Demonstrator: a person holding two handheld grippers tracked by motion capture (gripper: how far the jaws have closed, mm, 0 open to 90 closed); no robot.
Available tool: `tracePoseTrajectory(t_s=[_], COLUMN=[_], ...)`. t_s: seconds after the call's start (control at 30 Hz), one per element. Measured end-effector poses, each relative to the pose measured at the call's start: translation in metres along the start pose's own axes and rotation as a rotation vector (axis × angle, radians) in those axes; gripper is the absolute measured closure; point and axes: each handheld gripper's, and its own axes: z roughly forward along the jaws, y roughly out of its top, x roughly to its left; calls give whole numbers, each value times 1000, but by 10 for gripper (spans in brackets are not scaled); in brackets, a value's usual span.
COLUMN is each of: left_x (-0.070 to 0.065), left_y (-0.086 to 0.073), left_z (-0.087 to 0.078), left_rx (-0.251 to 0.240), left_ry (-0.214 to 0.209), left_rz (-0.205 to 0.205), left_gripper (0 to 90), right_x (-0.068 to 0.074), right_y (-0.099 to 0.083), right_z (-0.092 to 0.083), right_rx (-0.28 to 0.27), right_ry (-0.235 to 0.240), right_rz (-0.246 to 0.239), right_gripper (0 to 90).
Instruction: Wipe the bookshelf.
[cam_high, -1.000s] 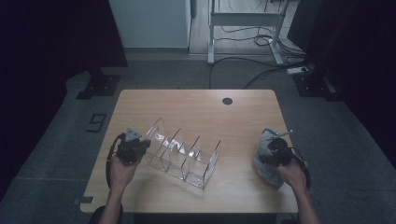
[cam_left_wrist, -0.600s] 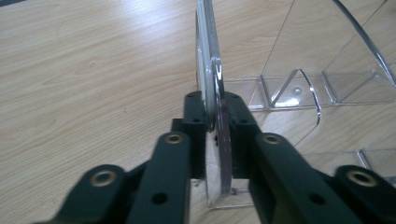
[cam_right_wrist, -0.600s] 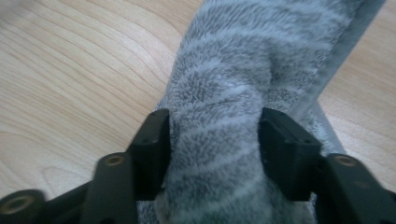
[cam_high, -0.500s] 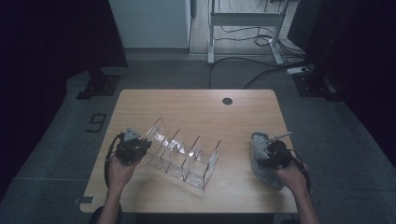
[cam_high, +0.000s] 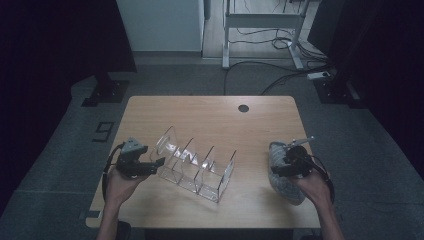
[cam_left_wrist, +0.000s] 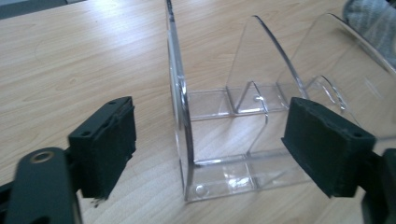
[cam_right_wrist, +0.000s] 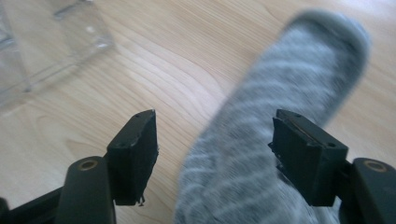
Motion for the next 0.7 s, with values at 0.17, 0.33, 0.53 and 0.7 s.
tracePoseTrajectory(t_s=[0.17, 0.33, 0.53, 0.7], left_x=[0, 3, 3, 5], left_y=[-14, -29, -30, -27], left_z=[-7, -5, 10, 16], left_rx=[19, 44, 74, 75], left_ry=[0, 20, 47, 65], left_rz=[18, 21, 33, 35], left_gripper=[112, 113, 122, 118], right_x=[14, 27, 44, 53], right_y=[11, 21, 34, 43], right_z=[5, 16, 33, 41], right_rx=[-44, -61, -84, -89], right_ry=[70, 130, 176, 206], right_rz=[-43, -80, -120, -152], right_gripper=[327, 326, 325, 327])
